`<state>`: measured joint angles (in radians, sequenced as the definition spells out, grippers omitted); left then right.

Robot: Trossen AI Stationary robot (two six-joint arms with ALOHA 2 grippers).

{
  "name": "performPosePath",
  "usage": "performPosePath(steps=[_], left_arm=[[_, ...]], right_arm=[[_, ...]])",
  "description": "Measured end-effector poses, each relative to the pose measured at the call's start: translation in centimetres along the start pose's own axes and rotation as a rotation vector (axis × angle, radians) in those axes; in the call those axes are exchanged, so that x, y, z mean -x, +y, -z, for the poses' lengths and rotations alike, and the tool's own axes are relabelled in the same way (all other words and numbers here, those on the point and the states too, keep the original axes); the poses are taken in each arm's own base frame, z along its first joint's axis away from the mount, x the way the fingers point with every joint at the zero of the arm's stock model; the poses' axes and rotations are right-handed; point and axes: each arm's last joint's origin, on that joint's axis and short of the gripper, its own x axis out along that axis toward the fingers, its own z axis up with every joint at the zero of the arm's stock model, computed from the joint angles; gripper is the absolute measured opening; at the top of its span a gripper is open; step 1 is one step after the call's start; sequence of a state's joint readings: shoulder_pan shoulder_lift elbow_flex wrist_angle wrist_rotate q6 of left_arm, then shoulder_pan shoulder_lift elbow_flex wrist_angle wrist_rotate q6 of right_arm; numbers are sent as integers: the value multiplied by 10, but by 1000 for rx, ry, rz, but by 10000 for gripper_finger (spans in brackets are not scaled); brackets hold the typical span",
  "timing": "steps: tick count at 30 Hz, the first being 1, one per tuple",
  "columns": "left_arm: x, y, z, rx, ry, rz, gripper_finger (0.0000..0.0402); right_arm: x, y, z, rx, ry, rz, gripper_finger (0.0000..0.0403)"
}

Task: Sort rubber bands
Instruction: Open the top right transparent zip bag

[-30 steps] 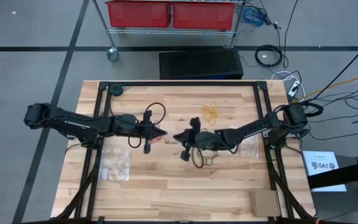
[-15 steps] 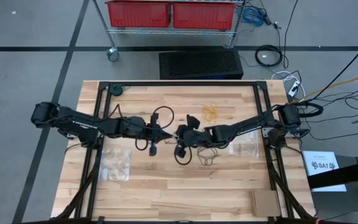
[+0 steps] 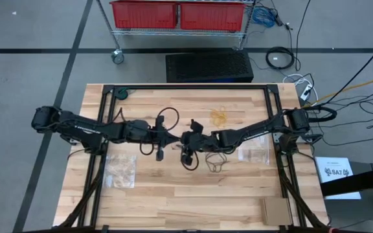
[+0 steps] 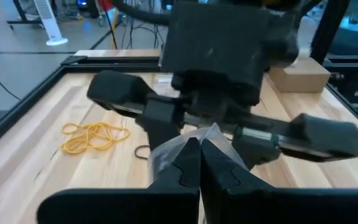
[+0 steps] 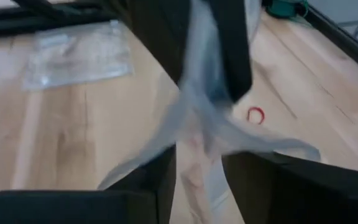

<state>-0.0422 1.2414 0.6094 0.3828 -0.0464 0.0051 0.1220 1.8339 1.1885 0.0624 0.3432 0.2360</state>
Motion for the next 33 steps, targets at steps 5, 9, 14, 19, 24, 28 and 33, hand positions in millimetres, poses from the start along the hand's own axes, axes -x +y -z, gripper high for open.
performPosePath(steps=[5,9,14,19,24,28,33], left_arm=[[0,1,1,0,7,-24,0],[0,1,0,1,-2,-24,0],[0,1,0,2,-2,-24,0],[0,1,0,24,1,-24,0],[0,1,0,23,-2,-44,0],[0,1,0,23,-1,-45,0],[0,1,0,22,-1,-46,0]], right_arm=[[15,0,-4,38,26,46,104],[35,-4,-15,40,20,38,103],[35,-5,-16,49,20,40,102],[16,-9,1,85,108,70,102],[13,-8,-2,68,65,62,91],[15,-4,-11,49,-7,-5,89],[10,-10,-14,9,-13,-112,102]])
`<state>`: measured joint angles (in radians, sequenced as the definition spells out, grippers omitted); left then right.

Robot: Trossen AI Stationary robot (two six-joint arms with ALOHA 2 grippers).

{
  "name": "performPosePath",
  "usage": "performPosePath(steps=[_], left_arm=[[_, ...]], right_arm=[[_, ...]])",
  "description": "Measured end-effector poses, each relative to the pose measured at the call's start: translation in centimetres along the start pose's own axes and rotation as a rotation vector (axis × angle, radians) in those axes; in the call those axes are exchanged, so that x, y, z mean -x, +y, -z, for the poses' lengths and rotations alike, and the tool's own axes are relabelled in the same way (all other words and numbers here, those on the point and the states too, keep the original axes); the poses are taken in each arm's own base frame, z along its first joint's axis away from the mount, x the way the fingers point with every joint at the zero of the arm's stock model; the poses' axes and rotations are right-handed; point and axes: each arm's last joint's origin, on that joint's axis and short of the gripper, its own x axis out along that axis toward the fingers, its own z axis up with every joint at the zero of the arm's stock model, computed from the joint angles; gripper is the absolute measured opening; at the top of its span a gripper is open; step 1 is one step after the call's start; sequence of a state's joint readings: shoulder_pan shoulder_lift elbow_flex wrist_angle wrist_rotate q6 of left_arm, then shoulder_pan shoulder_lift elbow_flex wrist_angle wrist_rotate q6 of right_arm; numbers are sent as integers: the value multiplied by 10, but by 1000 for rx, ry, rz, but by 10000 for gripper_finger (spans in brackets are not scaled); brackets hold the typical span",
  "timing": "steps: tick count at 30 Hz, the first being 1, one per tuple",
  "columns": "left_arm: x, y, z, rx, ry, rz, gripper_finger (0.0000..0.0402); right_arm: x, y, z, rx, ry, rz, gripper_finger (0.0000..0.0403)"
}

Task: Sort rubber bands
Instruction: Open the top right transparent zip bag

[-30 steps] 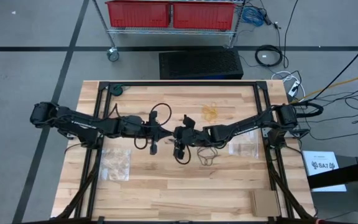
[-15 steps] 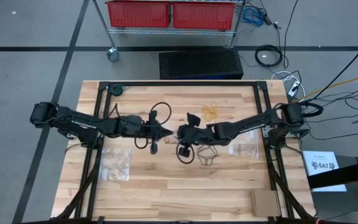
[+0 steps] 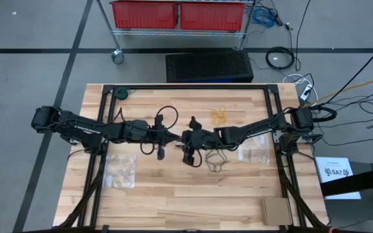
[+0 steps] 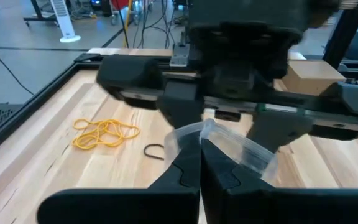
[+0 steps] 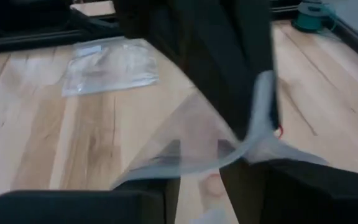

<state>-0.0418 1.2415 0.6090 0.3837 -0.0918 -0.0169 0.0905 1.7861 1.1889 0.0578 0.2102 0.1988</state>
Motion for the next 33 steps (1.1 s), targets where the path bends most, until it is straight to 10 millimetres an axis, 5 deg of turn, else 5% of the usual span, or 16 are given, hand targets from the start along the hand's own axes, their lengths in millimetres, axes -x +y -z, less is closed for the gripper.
performPosePath(steps=[14,33], left_arm=[[0,0,0,2,-5,-3,0],[0,0,0,-5,3,9,0]], right_arm=[[-1,-5,-3,-66,-23,7,211],[18,-2,-3,-57,65,4,215]])
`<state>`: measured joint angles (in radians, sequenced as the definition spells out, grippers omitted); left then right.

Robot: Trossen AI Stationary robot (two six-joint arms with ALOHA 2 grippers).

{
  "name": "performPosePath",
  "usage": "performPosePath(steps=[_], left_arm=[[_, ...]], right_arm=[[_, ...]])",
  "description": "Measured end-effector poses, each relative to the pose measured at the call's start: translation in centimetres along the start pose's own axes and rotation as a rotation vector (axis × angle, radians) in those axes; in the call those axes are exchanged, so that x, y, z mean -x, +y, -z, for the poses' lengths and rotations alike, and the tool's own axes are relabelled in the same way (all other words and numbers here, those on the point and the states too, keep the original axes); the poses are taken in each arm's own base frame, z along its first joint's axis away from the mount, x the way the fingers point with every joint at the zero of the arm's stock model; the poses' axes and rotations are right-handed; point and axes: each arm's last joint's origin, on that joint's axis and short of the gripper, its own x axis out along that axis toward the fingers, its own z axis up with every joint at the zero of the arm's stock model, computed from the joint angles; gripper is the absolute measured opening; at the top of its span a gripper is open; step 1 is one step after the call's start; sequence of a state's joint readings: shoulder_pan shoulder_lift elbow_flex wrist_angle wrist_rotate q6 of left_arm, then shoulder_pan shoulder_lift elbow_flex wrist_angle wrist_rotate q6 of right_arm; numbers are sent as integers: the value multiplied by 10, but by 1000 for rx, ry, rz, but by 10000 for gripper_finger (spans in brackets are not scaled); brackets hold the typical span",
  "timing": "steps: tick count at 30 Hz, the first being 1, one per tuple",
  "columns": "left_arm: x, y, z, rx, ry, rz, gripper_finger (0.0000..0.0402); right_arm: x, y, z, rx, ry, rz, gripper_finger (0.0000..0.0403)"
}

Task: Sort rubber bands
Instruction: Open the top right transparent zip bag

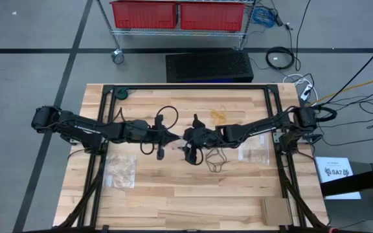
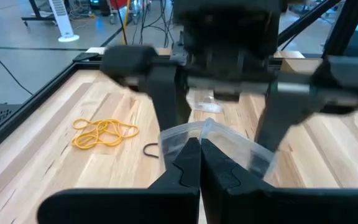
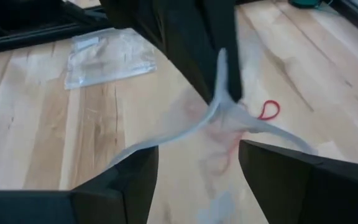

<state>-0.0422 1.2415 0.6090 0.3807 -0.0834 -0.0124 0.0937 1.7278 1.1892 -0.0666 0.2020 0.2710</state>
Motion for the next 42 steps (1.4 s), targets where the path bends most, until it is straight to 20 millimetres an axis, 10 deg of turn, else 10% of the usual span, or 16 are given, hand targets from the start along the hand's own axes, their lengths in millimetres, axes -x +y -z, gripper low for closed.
performPosePath(steps=[42], left_arm=[[0,0,0,-2,4,0,0]], right_arm=[[49,2,-38,94,69,27,215]])
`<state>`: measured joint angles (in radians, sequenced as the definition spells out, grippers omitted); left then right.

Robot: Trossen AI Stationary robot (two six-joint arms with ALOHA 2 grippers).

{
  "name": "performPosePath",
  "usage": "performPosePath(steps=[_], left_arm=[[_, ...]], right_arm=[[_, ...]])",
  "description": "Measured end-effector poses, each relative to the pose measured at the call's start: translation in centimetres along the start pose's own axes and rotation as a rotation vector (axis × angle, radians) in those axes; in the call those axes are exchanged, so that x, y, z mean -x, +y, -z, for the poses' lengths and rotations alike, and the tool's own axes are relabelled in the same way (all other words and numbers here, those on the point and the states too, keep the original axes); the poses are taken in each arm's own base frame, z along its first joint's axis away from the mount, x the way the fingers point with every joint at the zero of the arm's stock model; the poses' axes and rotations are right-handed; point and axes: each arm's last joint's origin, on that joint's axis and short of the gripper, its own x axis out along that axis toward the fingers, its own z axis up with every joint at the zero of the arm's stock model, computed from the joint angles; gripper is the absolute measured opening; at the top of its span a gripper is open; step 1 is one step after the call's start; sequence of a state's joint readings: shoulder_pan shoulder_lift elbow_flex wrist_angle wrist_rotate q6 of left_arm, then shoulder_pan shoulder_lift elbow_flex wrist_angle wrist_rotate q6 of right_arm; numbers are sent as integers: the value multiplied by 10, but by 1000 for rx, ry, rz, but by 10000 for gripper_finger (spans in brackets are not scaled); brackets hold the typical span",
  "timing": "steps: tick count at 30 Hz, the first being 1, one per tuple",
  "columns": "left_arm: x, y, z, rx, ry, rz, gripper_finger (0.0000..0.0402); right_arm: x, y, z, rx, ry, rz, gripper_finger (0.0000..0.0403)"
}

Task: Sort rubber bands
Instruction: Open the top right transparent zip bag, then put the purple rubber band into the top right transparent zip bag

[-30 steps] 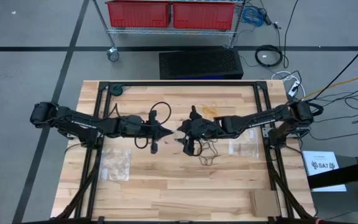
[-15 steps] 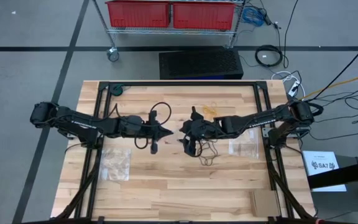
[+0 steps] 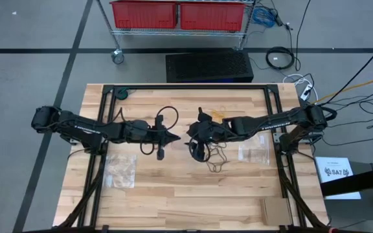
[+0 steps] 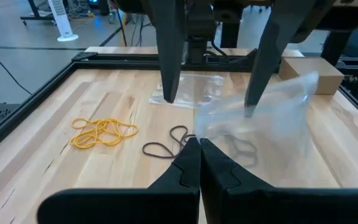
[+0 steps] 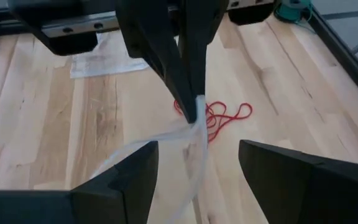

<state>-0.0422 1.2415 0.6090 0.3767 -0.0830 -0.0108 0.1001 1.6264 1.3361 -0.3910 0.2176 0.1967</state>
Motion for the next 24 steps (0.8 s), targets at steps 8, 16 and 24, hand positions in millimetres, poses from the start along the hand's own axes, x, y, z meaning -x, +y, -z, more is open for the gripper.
performPosePath(steps=[8,16,24], left_arm=[[0,0,2,-5,17,0,0],[0,0,3,-21,28,0,0],[0,1,5,-32,51,-16,0]], right_arm=[[1,-19,16,19,151,240,215],[2,-40,21,-15,246,286,215],[33,-26,18,-2,216,236,215]])
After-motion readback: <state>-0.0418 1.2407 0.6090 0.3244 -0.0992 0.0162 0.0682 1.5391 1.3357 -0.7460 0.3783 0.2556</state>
